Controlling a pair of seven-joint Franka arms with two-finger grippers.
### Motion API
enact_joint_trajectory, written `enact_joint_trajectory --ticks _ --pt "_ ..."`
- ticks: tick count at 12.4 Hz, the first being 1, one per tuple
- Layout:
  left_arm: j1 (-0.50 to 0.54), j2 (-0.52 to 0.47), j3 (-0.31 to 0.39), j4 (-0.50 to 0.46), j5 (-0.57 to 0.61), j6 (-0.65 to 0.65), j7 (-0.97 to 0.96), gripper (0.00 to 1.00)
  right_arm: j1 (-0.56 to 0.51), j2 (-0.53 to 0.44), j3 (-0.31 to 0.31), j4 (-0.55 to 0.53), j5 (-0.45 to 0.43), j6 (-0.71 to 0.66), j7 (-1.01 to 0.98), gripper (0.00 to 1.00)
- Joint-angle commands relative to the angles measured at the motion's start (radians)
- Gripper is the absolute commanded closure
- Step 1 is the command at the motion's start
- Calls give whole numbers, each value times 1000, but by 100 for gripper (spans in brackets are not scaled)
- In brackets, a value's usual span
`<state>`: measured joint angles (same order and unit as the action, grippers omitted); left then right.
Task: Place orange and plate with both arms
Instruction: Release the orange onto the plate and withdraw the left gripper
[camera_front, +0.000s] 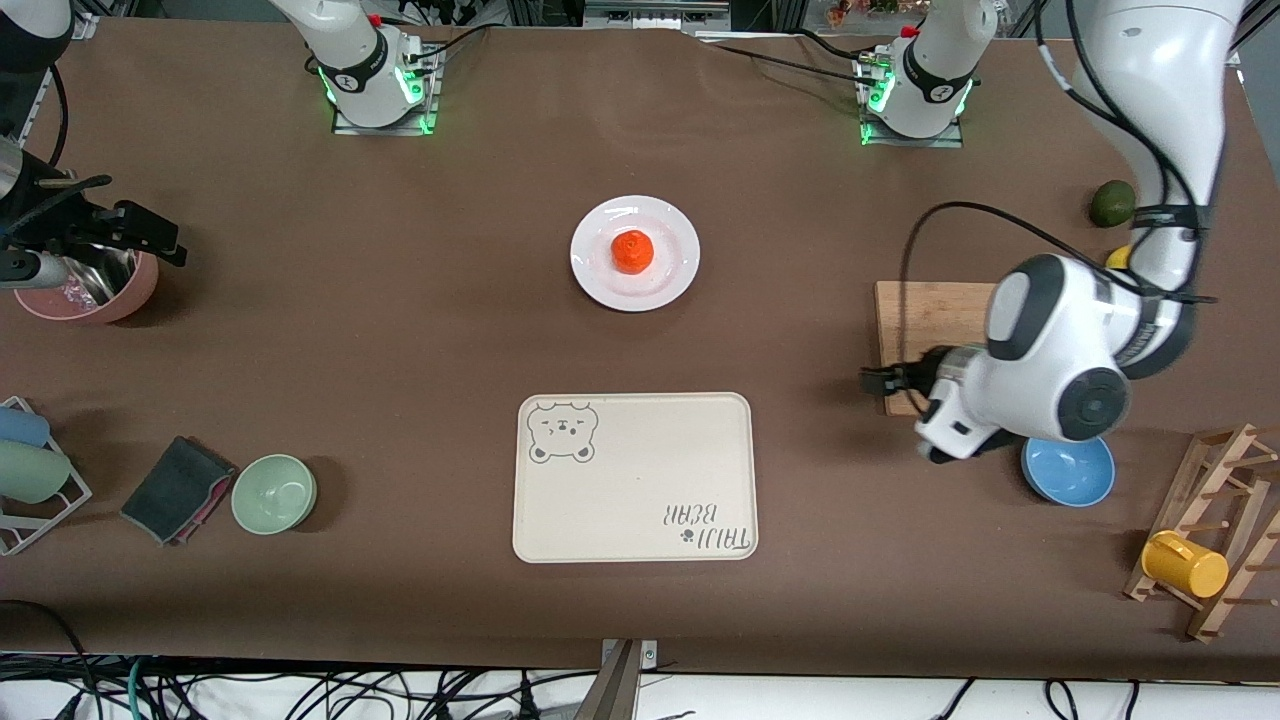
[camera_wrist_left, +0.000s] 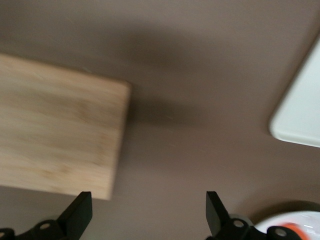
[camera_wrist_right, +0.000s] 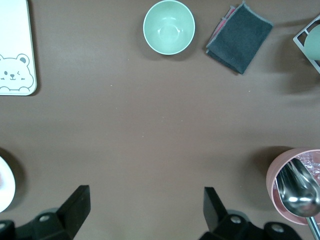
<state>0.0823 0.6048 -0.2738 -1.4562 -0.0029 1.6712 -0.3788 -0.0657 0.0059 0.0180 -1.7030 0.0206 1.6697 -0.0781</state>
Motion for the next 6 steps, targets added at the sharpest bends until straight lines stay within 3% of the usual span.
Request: enact_joint_trajectory --ticks 1,3,4,6 --pt "23 -2 -13 28 203 -18 69 0 -12 -15 10 -6 2 -8 -8 0" --pt "101 -20 -22 89 221 -42 118 0 -11 -12 11 -6 2 -10 -9 0" --pt "141 -28 -27 106 180 -65 177 0 -2 -3 11 -1 4 -11 -6 0" --pt "224 -88 -27 132 46 -71 225 0 53 44 19 -6 5 -168 12 0"
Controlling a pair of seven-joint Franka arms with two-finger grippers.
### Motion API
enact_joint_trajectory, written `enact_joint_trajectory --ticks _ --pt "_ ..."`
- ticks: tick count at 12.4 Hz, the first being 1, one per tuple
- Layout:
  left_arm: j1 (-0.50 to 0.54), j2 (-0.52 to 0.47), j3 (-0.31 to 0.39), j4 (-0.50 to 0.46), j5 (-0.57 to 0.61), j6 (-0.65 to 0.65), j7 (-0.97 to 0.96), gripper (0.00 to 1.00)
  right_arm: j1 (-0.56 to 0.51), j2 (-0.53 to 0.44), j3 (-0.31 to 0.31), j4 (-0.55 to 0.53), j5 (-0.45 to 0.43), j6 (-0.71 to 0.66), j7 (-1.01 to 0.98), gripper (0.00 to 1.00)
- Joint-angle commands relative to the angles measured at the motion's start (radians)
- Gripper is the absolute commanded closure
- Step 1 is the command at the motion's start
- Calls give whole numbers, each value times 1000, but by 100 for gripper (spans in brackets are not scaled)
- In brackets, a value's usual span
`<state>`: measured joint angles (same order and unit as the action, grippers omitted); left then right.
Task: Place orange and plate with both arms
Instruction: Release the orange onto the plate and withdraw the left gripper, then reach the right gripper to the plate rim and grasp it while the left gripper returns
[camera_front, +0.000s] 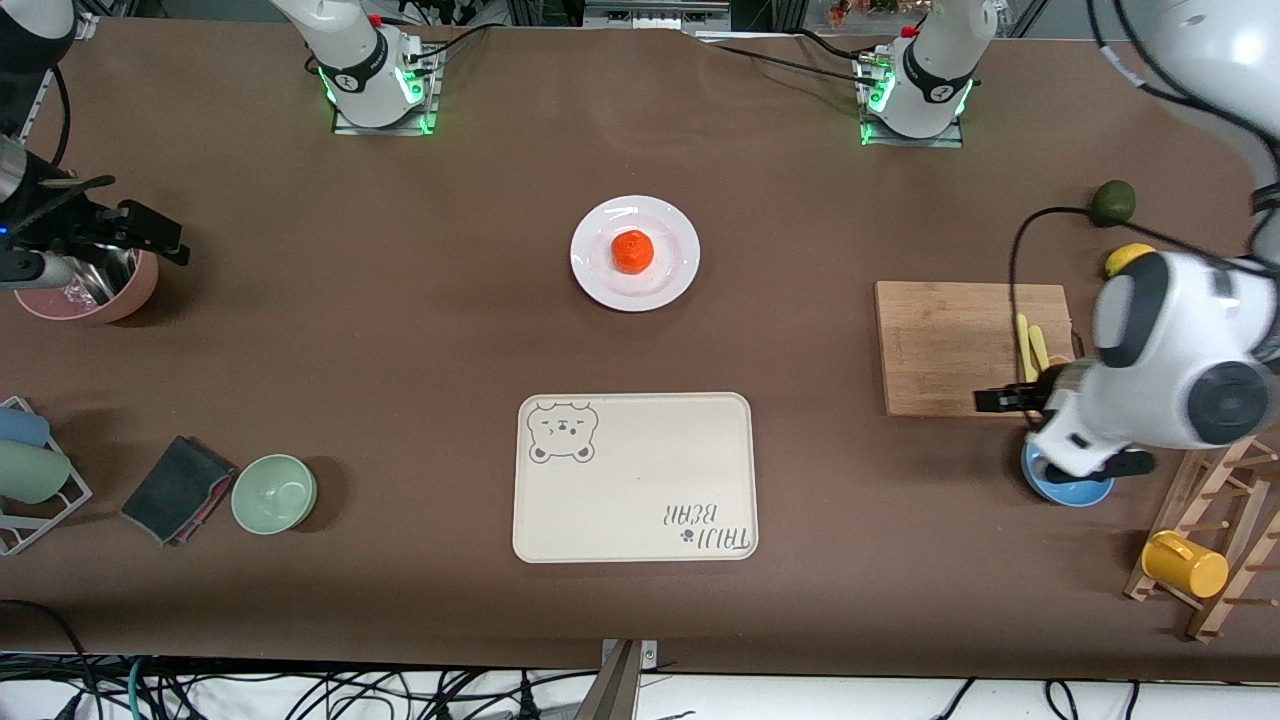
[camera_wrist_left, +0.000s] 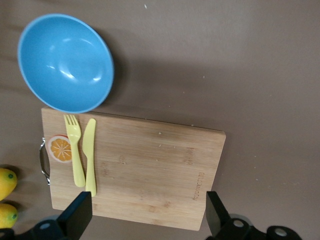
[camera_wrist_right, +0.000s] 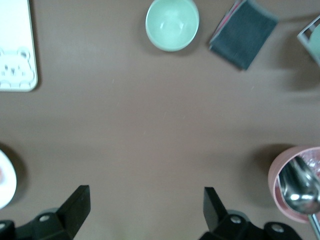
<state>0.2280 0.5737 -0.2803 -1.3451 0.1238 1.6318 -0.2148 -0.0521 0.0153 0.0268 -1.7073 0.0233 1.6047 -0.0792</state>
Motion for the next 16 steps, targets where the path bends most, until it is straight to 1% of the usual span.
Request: enact_joint_trajectory --ticks 1,2,3,4,5,6,7,8,9,10,11,12,13,14,15,16 --pt "91 -95 -20 18 -88 -39 61 0 56 72 16 -12 6 -168 13 0" --pt "85 -122 -20 17 -84 -67 58 0 84 101 22 -43 50 -207 15 0" --pt "80 -132 -26 20 -81 -104 58 0 93 113 24 -85 120 -195 36 0" --pt "80 -156 -27 21 -81 -122 60 0 93 127 24 -124 214 -175 59 0" --pt "80 -176 -27 18 -82 -125 60 0 98 130 24 -171 289 -129 59 0" --pt "77 -193 -39 14 -81 -125 57 0 112 130 28 -219 343 -68 59 0" --pt "77 -199 -45 17 -84 -125 49 0 119 130 47 -266 404 -11 53 0" --pt "73 -202 -48 15 -84 -127 46 0 120 132 82 -316 443 61 35 0" --pt "50 -231 -36 -14 -82 -121 51 0 120 132 119 -372 504 151 9 0" --pt "9 -270 2 -58 -84 -104 58 0 120 135 160 -415 580 231 -32 0" --pt "-60 -316 79 -98 -93 -71 61 0 120 159 183 -446 648 320 -144 0" --pt "-99 -357 123 -138 -98 -64 71 0 120 207 209 -454 735 372 -236 0" --pt "-107 -389 128 -167 -99 -66 110 0 120 248 216 -468 820 409 -313 0" --pt "-110 -426 141 -184 -139 -70 147 0 120 280 235 -477 878 458 -406 0" --pt "-122 -446 180 -184 -180 -81 167 0 120 323 255 -486 944 509 -481 0" --pt "-142 -460 203 -184 -191 -96 181 0 120 371 280 -486 1025 540 -547 0"
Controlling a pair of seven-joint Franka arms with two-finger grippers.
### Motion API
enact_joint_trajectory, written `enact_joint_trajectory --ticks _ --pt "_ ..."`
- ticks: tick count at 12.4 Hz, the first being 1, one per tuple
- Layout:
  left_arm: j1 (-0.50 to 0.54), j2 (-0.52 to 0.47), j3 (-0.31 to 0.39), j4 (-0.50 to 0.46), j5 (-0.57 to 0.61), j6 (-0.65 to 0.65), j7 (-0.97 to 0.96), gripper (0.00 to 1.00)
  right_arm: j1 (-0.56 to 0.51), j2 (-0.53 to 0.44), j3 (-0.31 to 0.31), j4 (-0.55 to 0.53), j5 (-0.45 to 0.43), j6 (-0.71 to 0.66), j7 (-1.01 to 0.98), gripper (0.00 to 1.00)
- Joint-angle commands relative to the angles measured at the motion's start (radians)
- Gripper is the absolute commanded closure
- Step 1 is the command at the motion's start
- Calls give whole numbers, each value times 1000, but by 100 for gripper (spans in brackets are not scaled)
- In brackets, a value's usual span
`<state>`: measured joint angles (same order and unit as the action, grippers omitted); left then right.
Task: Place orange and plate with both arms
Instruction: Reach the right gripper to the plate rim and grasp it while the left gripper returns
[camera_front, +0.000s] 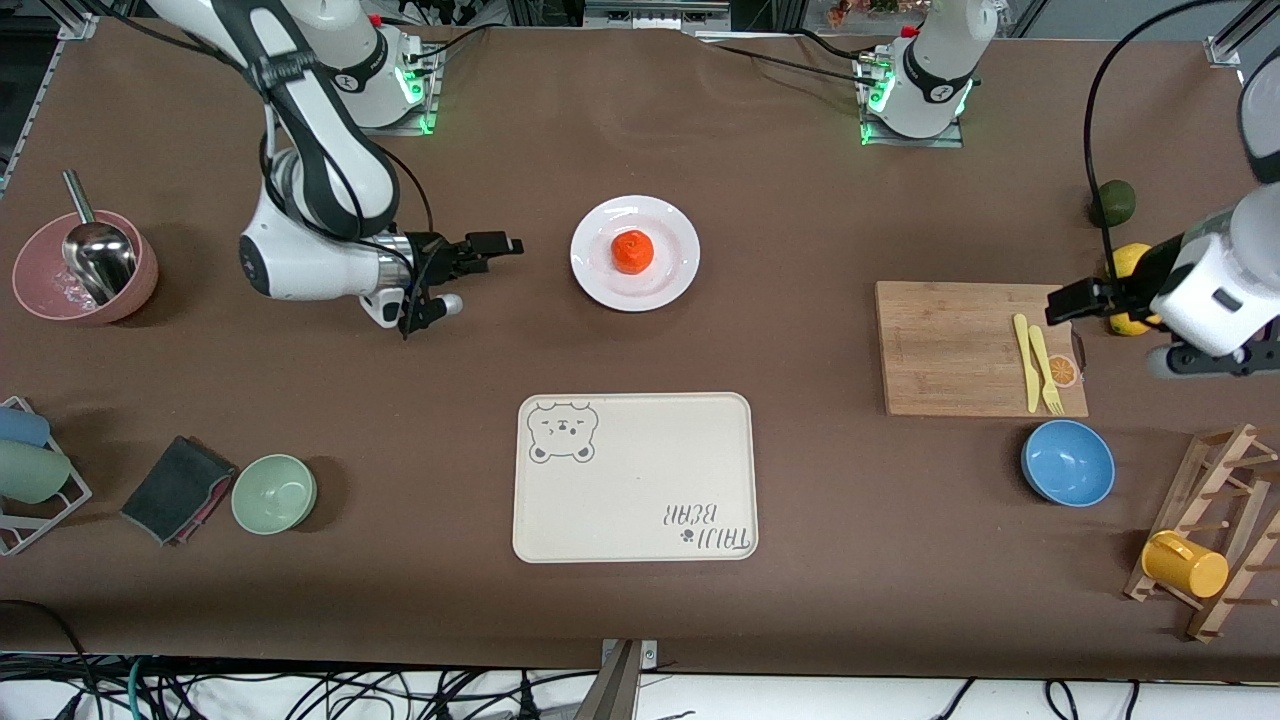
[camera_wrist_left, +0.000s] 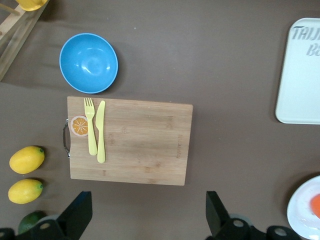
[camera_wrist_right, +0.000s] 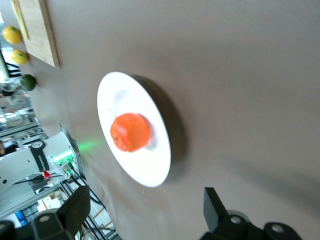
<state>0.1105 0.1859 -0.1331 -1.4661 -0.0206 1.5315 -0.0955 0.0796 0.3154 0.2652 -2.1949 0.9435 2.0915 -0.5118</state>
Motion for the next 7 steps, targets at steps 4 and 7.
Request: enact_joint_trajectory --ticks 4,7 --pt "-38 -63 55 -46 -39 -4 89 0 15 203 92 9 320 175 -322 0" --pt "-31 -66 53 -40 -28 -13 111 0 150 223 91 21 479 316 -346 0"
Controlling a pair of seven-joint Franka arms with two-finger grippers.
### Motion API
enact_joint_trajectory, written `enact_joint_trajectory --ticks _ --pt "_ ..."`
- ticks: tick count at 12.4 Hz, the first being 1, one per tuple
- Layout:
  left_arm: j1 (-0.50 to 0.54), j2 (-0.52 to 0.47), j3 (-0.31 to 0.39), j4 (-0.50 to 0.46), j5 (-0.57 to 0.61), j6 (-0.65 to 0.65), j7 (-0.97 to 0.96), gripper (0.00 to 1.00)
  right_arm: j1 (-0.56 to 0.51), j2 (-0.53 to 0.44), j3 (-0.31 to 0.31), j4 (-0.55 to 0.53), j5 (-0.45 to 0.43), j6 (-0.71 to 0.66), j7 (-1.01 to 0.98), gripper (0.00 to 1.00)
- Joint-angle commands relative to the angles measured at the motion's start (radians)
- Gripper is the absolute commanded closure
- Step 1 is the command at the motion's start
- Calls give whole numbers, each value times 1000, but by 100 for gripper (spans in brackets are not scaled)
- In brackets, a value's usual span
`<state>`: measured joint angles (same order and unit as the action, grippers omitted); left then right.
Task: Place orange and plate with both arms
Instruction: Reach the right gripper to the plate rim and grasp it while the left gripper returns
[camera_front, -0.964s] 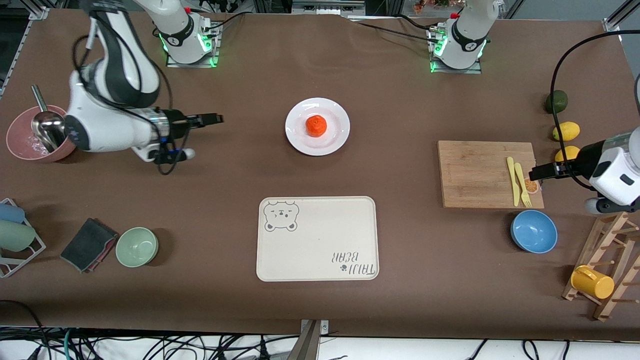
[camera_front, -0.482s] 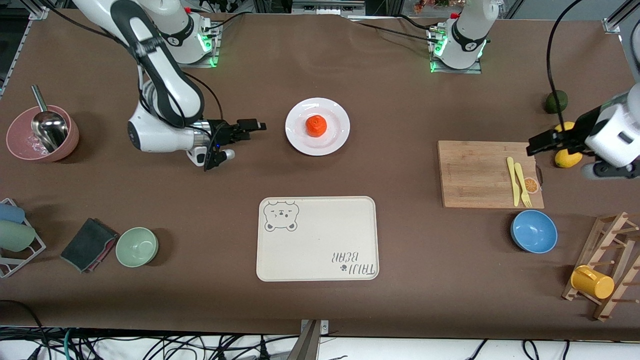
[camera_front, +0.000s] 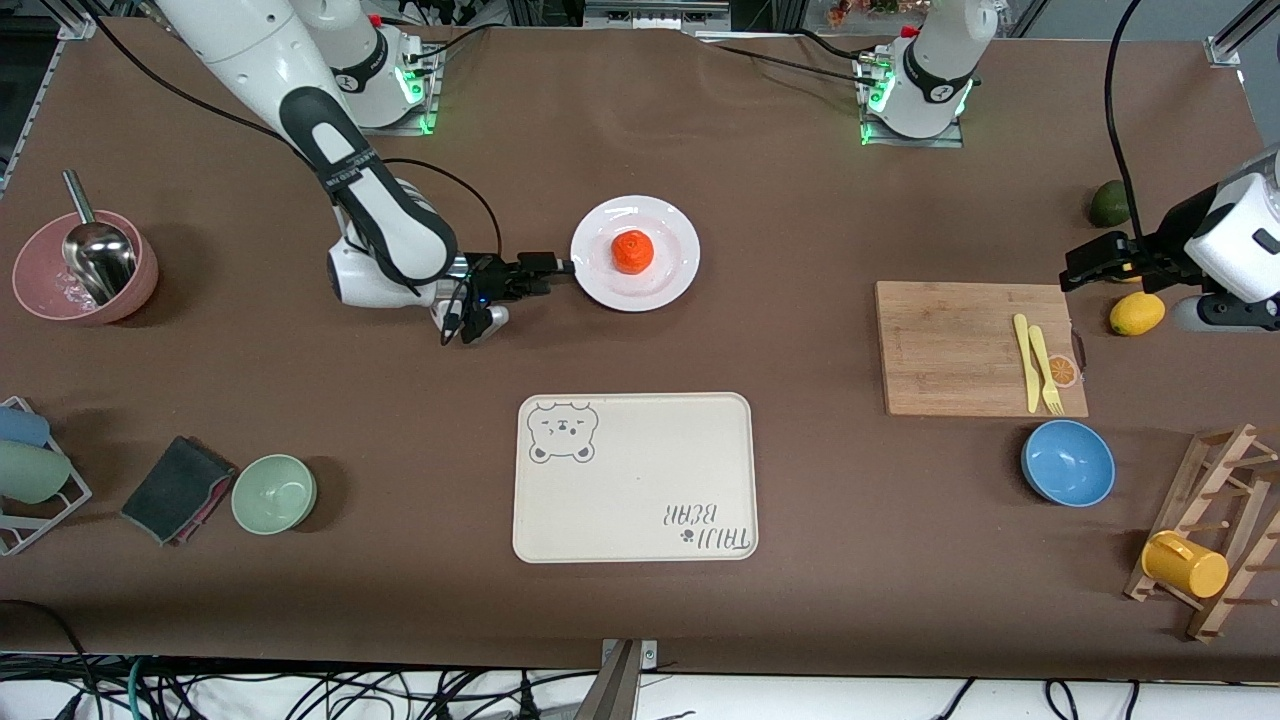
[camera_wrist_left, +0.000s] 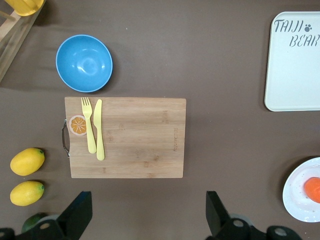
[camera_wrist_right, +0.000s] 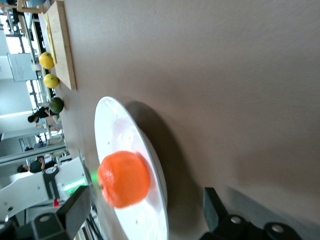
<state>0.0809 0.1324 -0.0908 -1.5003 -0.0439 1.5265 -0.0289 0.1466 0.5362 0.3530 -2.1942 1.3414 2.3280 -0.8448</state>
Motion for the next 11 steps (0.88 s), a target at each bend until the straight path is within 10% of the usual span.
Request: enact_joint_trajectory --ticks 1,3,6,9,11 --pt "-3 -13 8 -6 -2 -11 78 0 109 2 3 21 94 127 -13 1" --pt "3 -13 16 8 4 -19 87 0 113 4 3 22 94 140 -40 15" --pt "4 -14 16 17 24 -20 90 0 111 40 3 24 94 131 -114 73" --pt "2 -14 6 19 74 -34 95 0 113 62 3 24 93 129 -213 100" --pt "-9 -14 5 17 76 -37 92 0 104 65 1 25 87 125 -221 100"
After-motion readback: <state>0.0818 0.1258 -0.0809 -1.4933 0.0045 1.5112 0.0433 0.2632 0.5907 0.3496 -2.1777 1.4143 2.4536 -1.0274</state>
